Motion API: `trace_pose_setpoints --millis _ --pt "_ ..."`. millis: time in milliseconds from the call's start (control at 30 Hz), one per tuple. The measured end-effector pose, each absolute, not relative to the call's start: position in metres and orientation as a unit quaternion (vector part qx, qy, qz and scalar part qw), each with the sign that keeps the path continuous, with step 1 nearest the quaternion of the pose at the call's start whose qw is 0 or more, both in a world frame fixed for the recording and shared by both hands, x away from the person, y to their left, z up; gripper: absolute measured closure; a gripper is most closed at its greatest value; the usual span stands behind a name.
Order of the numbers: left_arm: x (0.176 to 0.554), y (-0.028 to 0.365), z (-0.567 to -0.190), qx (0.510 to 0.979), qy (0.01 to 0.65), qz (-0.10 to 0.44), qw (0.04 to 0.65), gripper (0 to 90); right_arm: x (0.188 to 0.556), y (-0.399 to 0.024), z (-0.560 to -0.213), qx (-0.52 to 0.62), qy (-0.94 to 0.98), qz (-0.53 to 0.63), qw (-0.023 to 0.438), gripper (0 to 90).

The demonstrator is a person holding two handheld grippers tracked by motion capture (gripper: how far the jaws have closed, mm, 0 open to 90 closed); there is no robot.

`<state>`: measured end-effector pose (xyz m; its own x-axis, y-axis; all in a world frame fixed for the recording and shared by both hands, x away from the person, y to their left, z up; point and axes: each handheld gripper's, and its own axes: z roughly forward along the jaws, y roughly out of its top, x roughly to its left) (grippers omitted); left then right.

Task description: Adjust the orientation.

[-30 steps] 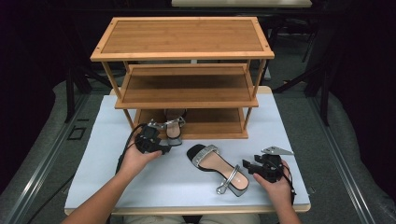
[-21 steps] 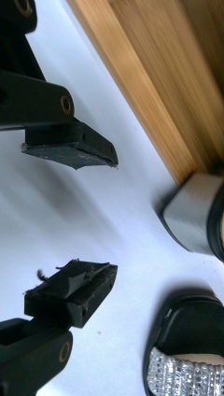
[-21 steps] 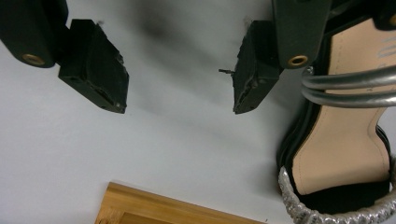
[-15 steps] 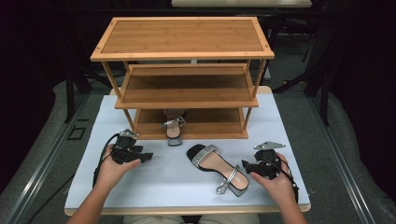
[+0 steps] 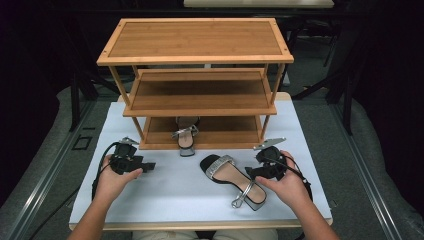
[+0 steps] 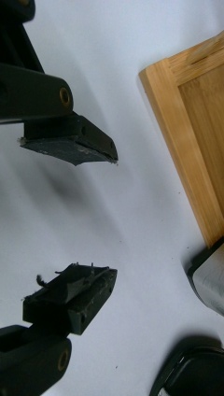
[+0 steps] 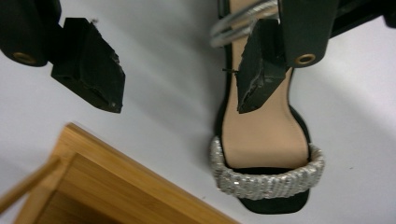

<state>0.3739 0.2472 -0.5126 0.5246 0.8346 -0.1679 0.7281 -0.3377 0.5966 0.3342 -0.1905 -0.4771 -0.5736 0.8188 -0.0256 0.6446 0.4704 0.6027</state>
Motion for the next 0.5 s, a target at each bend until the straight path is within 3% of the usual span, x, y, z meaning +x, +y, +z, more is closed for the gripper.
trace_pose_setpoints --millis 300,500 --pt "0.37 0.248 -0.508 0.82 0.472 0.088 0.31 37.1 0.344 -0.166 -0.471 0.405 0.869 0.238 0.154 30.1" --pt "0.37 0.251 -0.508 0.818 0.475 0.089 0.312 33.5 0.352 -0.151 -0.471 0.385 0.885 0.23 0.124 32.9"
